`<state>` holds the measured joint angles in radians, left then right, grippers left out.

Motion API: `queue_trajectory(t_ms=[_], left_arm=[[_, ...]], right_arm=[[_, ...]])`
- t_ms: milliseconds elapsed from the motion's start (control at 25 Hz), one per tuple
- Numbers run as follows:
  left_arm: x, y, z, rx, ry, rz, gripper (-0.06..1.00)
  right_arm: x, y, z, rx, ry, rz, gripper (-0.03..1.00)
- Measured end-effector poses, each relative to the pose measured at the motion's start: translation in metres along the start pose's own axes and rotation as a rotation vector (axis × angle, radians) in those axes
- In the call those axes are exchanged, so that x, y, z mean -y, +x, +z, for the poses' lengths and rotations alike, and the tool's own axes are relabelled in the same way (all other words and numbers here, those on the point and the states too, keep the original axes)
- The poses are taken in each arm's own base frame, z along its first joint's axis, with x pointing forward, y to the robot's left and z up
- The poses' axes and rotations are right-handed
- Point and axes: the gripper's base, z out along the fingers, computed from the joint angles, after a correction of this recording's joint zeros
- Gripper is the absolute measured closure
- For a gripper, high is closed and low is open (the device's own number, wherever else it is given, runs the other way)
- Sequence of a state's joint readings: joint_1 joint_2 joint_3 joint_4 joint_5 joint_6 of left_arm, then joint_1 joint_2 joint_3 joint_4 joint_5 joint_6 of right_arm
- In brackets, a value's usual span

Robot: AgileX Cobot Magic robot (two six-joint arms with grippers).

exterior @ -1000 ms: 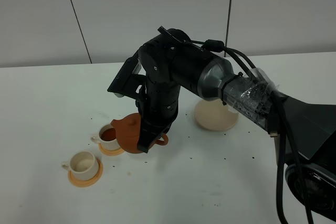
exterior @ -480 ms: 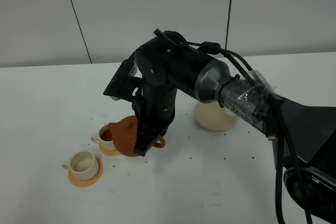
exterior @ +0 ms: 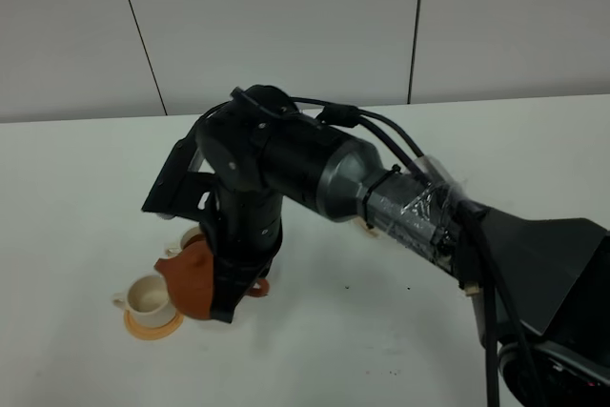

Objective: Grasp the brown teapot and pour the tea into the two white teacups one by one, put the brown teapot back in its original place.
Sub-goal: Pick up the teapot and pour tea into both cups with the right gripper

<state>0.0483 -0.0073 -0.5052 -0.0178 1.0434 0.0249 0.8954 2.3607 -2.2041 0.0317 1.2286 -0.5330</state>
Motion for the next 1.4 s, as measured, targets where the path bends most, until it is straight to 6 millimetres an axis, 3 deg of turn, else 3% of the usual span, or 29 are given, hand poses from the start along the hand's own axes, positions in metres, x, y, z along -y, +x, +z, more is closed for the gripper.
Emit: queue_trajectory(t_ms=[200,680,920,1400], left_arm=[[0.000,0.000,0.000,0.000,0.000,0.001,0.71],[0.000,0.000,0.000,0.000,0.000,0.001,0.70],[0.000,0.000,0.000,0.000,0.000,0.001,0.71],[0.000,0.000,0.000,0.000,0.000,0.001,0.70]], right_arm=[[-0.015,-0.008,0.000,-0.025,0.043,-0.067,0.87],[-0.021,-0.013,0.001,-0.124,0.242,-0.168,0.87],[-0.033,-0.019,0.015,-0.173,0.302,-0.215,0.87],[-0.050,-0.031,0.014,-0.185,0.409,-0.295,0.87]])
